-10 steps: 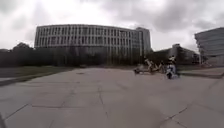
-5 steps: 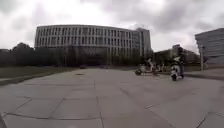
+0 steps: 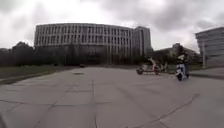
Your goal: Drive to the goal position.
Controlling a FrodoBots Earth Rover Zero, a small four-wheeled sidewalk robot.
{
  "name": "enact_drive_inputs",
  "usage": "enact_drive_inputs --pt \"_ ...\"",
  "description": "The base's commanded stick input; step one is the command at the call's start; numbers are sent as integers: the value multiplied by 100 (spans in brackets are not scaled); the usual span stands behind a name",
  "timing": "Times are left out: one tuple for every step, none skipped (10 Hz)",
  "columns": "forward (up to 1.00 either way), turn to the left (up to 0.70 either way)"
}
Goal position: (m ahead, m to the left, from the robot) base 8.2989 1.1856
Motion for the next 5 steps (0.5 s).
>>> enact_drive_inputs --pt "70 -10" --pt "70 -26" --pt "70 -27" --pt "70 -20" --pt "70 0"
